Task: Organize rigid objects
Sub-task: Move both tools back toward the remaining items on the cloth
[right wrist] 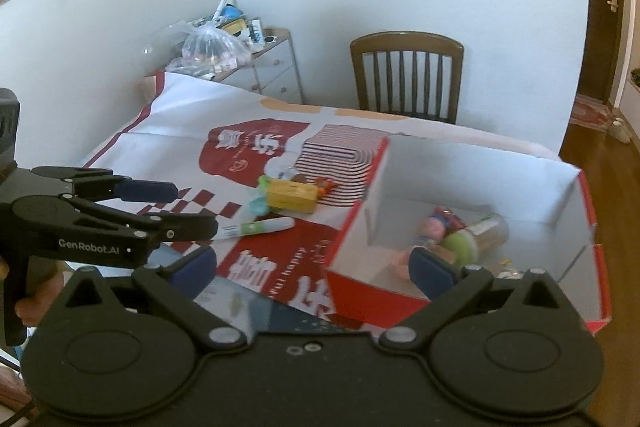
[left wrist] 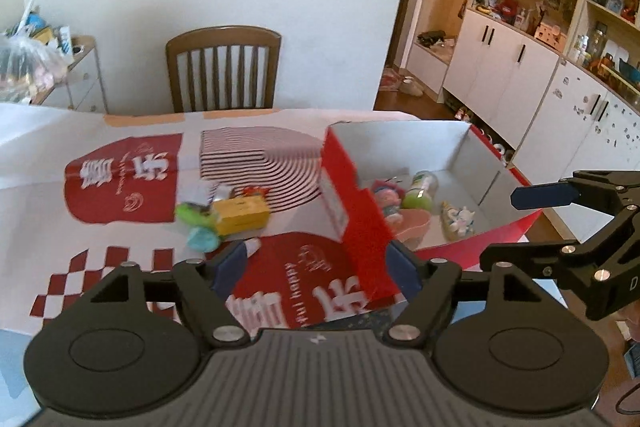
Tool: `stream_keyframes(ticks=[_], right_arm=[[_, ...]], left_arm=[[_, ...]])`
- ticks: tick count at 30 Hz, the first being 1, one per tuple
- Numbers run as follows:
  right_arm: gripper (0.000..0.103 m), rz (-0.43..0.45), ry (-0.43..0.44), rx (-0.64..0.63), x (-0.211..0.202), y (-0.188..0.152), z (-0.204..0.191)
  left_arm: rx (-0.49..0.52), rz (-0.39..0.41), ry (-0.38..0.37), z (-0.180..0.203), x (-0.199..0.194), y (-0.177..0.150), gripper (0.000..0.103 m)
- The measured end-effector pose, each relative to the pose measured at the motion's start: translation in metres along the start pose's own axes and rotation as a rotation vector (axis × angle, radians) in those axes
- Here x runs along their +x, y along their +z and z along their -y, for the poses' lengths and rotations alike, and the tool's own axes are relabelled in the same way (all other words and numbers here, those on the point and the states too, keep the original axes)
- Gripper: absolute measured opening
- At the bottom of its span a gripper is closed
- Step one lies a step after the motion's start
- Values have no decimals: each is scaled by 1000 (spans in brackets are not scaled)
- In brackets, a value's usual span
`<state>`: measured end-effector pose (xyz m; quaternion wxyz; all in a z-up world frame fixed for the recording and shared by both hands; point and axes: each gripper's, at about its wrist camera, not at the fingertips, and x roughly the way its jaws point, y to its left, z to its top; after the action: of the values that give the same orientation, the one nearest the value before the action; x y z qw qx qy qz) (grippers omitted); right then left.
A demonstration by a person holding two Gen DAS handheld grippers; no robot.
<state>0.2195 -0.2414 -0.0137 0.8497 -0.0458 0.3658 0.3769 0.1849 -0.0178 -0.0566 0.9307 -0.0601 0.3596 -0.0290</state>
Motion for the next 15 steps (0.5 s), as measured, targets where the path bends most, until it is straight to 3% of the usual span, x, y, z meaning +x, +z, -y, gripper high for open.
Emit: stream_keyframes(ticks=[7, 15], right_arm=[[103, -22, -12, 12, 23, 4, -25], [103, -39, -43, 26, 55, 14, -47]], left_arm=[[-25, -17, -2, -46, -1, -14, 84], [-44, 15, -34, -83, 8, -25, 103]])
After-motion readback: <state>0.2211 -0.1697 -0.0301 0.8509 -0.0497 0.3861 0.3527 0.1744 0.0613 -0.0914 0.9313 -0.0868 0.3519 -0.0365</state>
